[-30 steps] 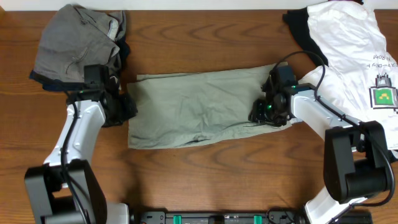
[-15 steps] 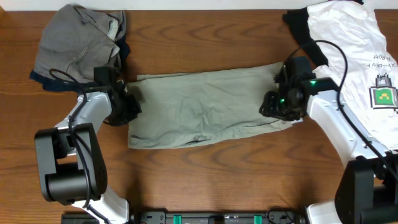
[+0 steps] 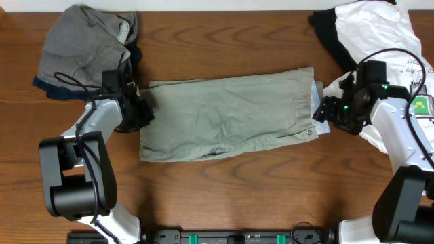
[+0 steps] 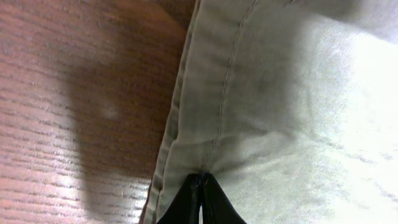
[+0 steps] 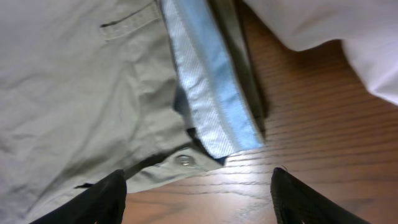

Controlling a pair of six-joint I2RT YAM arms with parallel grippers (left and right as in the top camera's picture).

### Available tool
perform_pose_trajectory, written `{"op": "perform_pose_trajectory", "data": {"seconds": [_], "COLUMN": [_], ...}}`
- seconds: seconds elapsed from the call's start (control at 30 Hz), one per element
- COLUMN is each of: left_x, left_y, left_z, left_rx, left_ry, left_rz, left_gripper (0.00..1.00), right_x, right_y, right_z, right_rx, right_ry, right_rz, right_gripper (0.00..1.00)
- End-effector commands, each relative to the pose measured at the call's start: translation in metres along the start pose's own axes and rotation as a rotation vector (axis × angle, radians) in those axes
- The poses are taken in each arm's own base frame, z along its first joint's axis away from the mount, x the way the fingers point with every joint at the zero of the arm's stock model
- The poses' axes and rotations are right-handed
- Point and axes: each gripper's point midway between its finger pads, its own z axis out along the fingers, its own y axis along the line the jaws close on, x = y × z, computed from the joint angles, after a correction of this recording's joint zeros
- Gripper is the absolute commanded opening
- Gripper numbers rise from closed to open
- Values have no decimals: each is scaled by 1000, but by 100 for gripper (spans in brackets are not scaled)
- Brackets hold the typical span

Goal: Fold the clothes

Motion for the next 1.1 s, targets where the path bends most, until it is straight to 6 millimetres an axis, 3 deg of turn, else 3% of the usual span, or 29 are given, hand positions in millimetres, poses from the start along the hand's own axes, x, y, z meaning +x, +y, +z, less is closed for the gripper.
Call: {"op": "perform_pose_trajectory", "data": {"seconds": [0.0,0.4,0.73,0.93,1.07], "left_x": [12,12,12,12,12], "left_y": [13,13,13,13,13], "left_z": [19,19,19,19,19], "left_rx": [-41,-41,-41,-41,-41], "left_ry": [52,52,53,52,52], "left_rz": [7,7,7,7,7], "left_gripper": [6,6,6,6,6], "right_x": [-1,-7,-23,-13,-8], "right_y": [-3,-16,-14,10,20], "right_z": [11,60,85,107,116], "right_rx": [4,7,-31,-184,-252], "right_ry": [31,93,59,128,163], "right_rz": [-26,16,23,26,35], "right_gripper": [68,63,63,50,32]}}
